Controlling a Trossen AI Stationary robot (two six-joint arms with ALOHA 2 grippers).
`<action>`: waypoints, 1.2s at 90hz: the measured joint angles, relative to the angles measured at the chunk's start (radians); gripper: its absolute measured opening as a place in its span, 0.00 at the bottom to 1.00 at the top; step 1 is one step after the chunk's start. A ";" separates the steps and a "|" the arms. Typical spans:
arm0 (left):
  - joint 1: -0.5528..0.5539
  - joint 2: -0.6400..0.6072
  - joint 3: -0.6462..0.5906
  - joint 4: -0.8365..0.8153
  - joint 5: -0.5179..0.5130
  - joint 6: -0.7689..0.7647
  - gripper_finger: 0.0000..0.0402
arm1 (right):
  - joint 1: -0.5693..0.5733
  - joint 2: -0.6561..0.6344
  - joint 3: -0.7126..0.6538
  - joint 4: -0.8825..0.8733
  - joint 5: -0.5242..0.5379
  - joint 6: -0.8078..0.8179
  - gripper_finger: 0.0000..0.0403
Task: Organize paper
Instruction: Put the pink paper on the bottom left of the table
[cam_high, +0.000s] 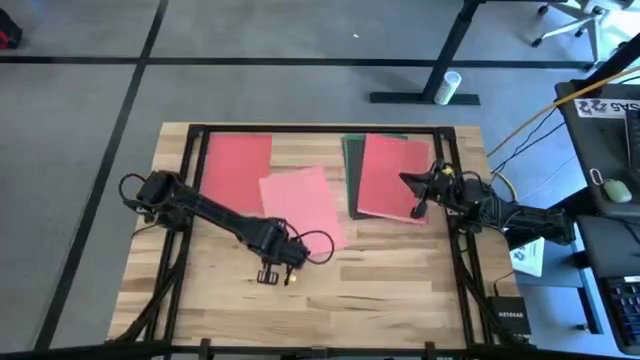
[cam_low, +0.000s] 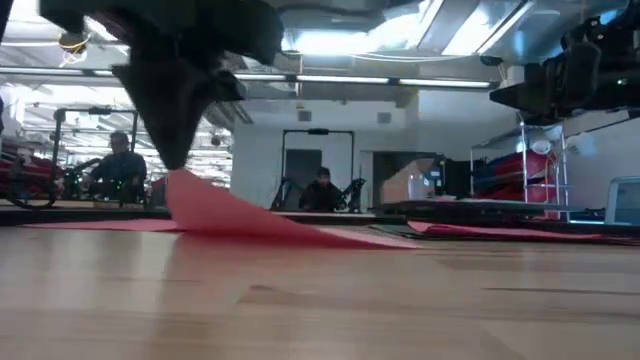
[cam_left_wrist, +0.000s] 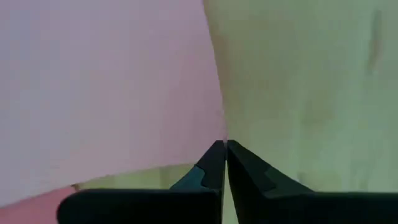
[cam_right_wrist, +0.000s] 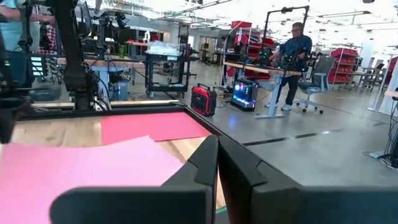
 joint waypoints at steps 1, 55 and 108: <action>-0.005 0.000 0.000 0.001 0.000 -0.012 0.00 | 0.000 0.000 0.000 -0.002 -0.004 0.004 0.00; -0.367 0.000 0.000 0.021 0.000 -0.709 0.00 | 0.000 0.000 0.000 -0.030 -0.169 0.158 0.00; -0.600 0.000 0.000 -0.024 0.093 -1.084 0.00 | 0.000 0.000 0.000 -0.021 -0.169 0.147 0.00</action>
